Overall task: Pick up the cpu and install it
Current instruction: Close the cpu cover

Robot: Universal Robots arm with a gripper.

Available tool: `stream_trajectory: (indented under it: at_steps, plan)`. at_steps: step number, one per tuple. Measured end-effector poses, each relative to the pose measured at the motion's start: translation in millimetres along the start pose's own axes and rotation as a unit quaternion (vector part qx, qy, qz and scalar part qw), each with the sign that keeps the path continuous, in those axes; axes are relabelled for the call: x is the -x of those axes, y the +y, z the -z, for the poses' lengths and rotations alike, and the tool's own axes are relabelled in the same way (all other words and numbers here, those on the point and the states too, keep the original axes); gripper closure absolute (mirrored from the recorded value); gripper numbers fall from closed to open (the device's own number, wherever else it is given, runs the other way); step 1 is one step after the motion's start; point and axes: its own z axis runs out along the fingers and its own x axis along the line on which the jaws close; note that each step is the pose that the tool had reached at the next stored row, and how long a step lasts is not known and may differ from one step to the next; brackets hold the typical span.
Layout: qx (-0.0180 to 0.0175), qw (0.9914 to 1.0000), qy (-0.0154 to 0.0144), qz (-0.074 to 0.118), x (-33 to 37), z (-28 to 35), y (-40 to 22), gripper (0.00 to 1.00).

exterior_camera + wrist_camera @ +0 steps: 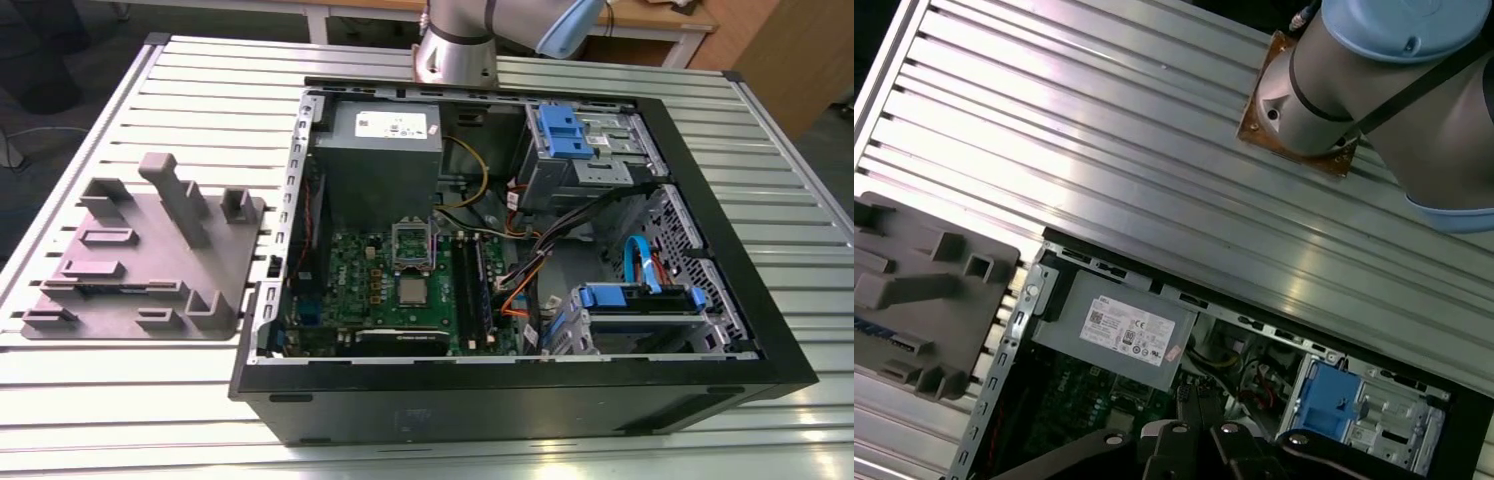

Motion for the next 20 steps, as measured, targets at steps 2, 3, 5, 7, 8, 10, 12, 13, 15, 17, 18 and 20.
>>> stream_trajectory:
  at_steps: [2,3,5,7,8,10,12,13,15,17,18,20]
  plan:
    - [-0.0001,1.00000,-0.0001,0.000,-0.1,-1.9,-0.1,0.89]
    - [-0.0001,1.00000,-0.0002,0.000,-0.1,-2.7,-0.2,0.89]
    - [-0.0003,1.00000,-0.0001,0.000,-0.1,-3.1,-0.2,0.89]
    - [-0.0004,1.00000,0.0000,0.000,-0.1,-3.1,-0.2,0.89]
    - [-0.0004,1.00000,0.0000,0.000,-0.1,-3.1,-0.2,0.89]
    - [-0.0004,1.00000,-0.0001,0.000,-0.1,-3.1,-0.2,0.89]
    - [-0.0003,1.00000,-0.0001,0.000,-0.1,-3.4,-0.2,0.89]
    - [-0.0003,1.00000,-0.0001,0.000,-0.1,-4.1,-0.2,0.89]
    - [-0.0004,1.00000,0.0000,0.000,-0.2,-6.9,-0.4,0.89]
    - [-0.0003,1.00000,-0.0001,0.000,-0.4,-10.5,-0.7,0.89]
    - [-0.0003,1.00000,-0.0001,0.000,-0.4,-12.3,-0.9,0.89]
    - [-0.0004,1.00000,0.0000,0.000,-0.6,-16.0,-1.1,0.89]
